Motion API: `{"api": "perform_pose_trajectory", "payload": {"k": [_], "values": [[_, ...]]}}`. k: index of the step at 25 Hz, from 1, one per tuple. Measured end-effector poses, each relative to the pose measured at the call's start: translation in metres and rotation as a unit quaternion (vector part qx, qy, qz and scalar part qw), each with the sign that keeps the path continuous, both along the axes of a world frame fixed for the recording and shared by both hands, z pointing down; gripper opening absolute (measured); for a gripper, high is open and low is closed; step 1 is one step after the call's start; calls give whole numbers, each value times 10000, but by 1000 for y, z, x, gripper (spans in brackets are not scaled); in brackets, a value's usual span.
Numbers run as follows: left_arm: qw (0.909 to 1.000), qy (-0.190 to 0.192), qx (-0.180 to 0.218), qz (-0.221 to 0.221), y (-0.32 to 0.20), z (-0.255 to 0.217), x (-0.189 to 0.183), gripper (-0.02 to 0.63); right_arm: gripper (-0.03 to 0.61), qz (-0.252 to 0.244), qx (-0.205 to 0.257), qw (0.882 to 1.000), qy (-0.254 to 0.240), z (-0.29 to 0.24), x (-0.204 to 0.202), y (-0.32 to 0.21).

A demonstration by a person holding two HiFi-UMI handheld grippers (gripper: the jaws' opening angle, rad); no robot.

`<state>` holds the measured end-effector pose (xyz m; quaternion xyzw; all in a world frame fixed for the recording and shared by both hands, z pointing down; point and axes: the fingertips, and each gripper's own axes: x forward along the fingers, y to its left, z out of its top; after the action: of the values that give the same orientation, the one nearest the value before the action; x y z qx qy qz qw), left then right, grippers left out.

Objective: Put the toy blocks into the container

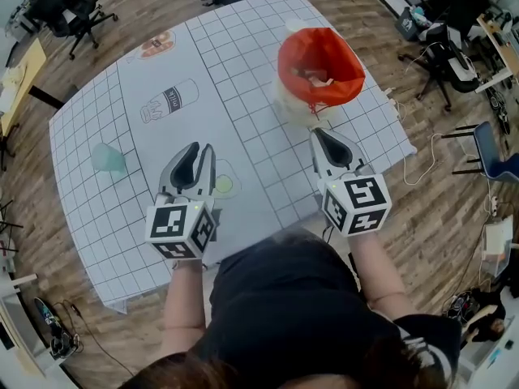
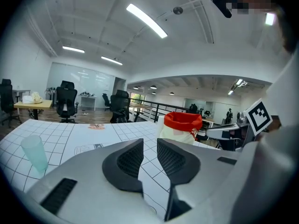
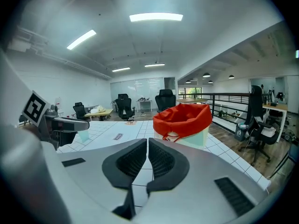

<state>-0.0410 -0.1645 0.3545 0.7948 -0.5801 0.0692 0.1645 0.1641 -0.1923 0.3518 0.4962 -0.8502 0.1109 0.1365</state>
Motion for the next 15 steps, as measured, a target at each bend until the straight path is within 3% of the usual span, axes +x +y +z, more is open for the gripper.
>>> {"api": "perform_pose_trajectory", "payload": {"k": [15], "values": [[9996, -42, -151, -237, 19, 12, -17, 87, 15, -293, -330, 9990, -39, 17, -18, 19]]}}
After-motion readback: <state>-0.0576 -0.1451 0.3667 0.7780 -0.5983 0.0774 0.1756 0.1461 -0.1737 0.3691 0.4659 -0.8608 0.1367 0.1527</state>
